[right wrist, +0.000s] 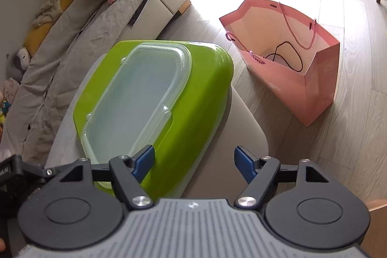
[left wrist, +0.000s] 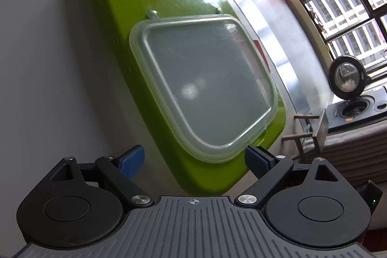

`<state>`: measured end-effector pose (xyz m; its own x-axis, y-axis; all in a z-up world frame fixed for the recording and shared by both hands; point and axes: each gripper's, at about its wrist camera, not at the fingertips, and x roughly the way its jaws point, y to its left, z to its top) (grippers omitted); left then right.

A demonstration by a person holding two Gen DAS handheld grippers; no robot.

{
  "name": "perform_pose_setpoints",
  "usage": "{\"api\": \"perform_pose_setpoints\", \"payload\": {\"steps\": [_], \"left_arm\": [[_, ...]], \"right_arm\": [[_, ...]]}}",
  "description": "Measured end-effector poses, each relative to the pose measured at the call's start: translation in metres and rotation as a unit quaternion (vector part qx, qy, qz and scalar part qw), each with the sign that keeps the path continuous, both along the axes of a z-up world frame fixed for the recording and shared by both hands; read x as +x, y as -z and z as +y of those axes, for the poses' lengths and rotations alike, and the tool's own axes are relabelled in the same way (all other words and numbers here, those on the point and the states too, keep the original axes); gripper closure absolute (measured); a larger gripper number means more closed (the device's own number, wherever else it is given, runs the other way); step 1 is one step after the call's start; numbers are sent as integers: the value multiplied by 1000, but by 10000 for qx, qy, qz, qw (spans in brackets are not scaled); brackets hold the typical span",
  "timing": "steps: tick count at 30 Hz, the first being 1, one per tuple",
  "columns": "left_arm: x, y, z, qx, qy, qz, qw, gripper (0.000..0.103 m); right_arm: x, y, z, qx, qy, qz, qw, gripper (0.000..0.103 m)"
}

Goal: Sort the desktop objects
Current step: 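Move both tools to the edges of the lime-green lid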

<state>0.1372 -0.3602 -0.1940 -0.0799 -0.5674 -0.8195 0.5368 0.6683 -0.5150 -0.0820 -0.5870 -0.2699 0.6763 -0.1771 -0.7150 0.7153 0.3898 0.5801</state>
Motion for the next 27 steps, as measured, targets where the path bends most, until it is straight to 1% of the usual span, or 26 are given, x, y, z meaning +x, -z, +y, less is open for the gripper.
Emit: {"api": "perform_pose_setpoints", "payload": {"steps": [4,8,12,13,14,15,16,17,19,20,22,24,25,26,27], "left_arm": [[2,1,5,12,-24,-27,10000,9],[2,2,12,-24,-100,111,9999,9],[0,4,20,-86,-191,252,9995,9],[-2,4,24,-145,-263,297,9991,9],[-4,4,27,-223,-354,355,9985,9],[-7,4,30,-301,-446,414,9977,9],[-8,3,36,-425,-586,478,9962,9],[-9,3,43,-582,-732,538,9942,9],[-13,1,60,-895,-1027,580,9890,9],[-14,1,67,-991,-1153,551,9868,8],[-16,4,79,-1129,-1291,497,9839,8],[-17,6,87,-1230,-1317,444,9826,8],[-17,7,89,-1285,-1313,419,9821,8],[-17,8,91,-1332,-1315,399,9815,7],[-17,9,94,-1373,-1327,386,9808,7]], "right_arm": [[4,4,-2,142,111,-24,9998,27],[4,1,-2,175,-8,133,9998,28],[-7,-3,2,148,-74,309,9994,28],[-11,-4,3,148,-36,350,9993,30],[-17,-3,2,183,50,378,9991,51],[-22,-2,0,217,136,406,9988,63],[-29,-1,-2,320,240,273,9988,63],[-35,3,-8,547,363,-59,9978,53],[-42,7,-19,1013,534,-535,9920,47],[-40,7,-22,1113,530,-631,9904,43],[-31,7,-27,1152,480,-544,9907,40],[-19,6,-28,1023,475,-319,9931,41],[-13,5,-28,974,461,-155,9941,39],[-8,5,-27,925,466,-24,9946,34],[-5,4,-26,874,503,56,9949,34]]}}
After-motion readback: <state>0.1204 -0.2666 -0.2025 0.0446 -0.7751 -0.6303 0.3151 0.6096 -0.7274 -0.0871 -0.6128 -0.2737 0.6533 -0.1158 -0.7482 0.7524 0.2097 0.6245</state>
